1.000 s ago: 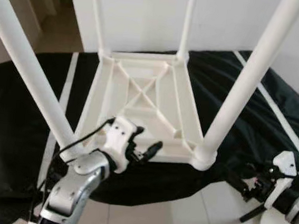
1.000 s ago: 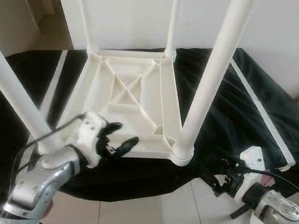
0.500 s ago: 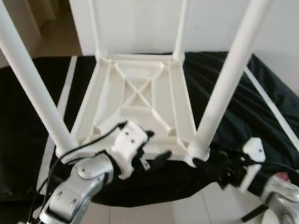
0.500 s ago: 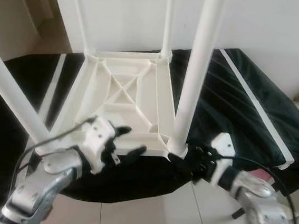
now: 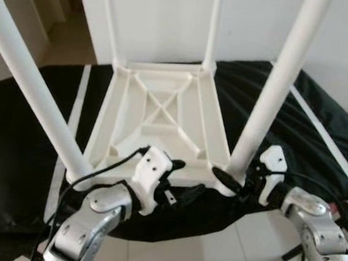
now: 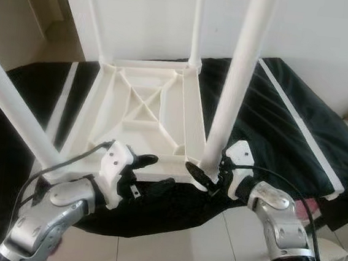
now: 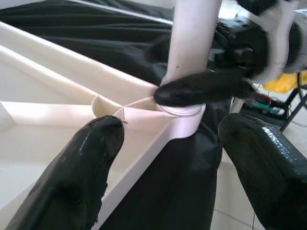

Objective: Building children table

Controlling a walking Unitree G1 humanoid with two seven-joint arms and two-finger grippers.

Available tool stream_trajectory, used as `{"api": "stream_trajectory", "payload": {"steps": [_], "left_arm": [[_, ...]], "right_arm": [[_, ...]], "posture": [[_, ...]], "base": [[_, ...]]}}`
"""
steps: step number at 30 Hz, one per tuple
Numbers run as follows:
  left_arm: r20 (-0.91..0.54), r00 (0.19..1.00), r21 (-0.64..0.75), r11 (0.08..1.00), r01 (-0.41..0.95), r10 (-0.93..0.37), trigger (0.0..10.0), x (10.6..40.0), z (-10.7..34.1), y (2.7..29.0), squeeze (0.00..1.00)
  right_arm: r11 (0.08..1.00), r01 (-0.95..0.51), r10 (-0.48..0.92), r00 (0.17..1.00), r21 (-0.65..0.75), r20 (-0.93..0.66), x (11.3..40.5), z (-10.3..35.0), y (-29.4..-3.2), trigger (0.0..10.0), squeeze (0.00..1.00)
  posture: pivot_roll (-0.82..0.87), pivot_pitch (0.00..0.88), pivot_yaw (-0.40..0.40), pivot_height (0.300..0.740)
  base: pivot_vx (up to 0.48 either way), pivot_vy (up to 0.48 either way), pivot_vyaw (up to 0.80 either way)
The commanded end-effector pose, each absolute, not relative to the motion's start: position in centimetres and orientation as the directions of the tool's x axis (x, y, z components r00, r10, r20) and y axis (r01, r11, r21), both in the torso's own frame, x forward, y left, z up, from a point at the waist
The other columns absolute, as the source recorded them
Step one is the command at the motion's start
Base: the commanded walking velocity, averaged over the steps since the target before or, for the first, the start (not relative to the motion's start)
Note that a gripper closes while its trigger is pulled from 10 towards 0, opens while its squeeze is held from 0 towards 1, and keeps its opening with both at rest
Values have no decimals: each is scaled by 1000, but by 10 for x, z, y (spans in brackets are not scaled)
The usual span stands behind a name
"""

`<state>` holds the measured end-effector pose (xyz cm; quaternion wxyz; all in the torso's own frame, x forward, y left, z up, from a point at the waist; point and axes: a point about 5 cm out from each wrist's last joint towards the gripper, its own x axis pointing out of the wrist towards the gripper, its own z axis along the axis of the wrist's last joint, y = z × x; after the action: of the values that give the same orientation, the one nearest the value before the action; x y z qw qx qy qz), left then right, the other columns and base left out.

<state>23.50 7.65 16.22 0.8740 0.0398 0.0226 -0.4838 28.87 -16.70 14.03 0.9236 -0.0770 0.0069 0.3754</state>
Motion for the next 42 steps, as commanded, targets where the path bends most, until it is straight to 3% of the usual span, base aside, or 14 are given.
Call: {"api": "stream_trajectory", "payload": {"steps": [1,2,3,4,14,20,26,28,30,34,40,41,42], "left_arm": [[-80,480,64,476,877,-874,10000,234,164,74,0],[-80,480,64,476,877,-874,10000,234,164,74,0],[-82,477,66,473,879,-875,10000,235,164,73,0],[-80,471,68,467,882,-878,10000,235,164,72,0],[-70,468,64,464,883,-881,10000,239,164,66,0],[-69,458,61,455,888,-886,10000,243,163,62,0],[-66,449,61,446,893,-891,10000,243,163,60,0],[-64,437,57,434,899,-897,10000,243,163,57,0],[-61,431,56,428,902,-900,10000,244,163,54,0],[-58,428,58,425,903,-902,10000,245,163,53,0],[-52,423,54,421,906,-904,10000,245,163,51,0],[-52,425,55,423,905,-904,10000,245,163,52,0],[-52,427,57,424,904,-903,10000,246,163,52,0]], "right_arm": [[695,-701,699,711,-161,-79,293,137,-158,10000,0],[695,-701,699,711,-161,-79,293,137,-158,10000,0],[698,-695,692,717,-171,-84,297,137,-154,4667,0],[716,-674,671,736,-181,-87,300,136,-154,0,0],[800,-567,555,824,-197,-114,302,128,-164,0,0],[912,-376,361,925,-165,-116,298,118,-164,0,0],[957,-256,243,964,-134,-107,298,114,-159,0,0],[998,-4,-4,993,-64,-119,298,107,-154,0,0],[976,214,-216,965,-29,-145,296,102,-150,0,0],[960,279,-279,949,-25,-149,295,102,-145,0,0],[975,220,-218,970,9,-110,297,110,-134,0,0],[976,216,-215,972,6,-98,297,112,-132,1725,0],[977,215,-214,973,1,-90,297,113,-132,1725,0]], "posture": [[74,0,47,740],[74,0,47,740],[71,0,48,740],[61,0,50,740],[27,0,65,740],[27,0,65,740],[27,0,65,740],[-16,0,91,740],[-20,0,89,740],[-21,0,88,740],[-21,0,88,740],[-21,0,88,740],[-21,0,88,740]], "base": [[0,0,0],[0,0,0],[0,0,0],[0,0,0],[0,0,0],[0,0,0],[0,0,0],[0,0,0],[0,0,0],[0,0,0],[0,0,0],[0,0,0],[0,0,0]]}}
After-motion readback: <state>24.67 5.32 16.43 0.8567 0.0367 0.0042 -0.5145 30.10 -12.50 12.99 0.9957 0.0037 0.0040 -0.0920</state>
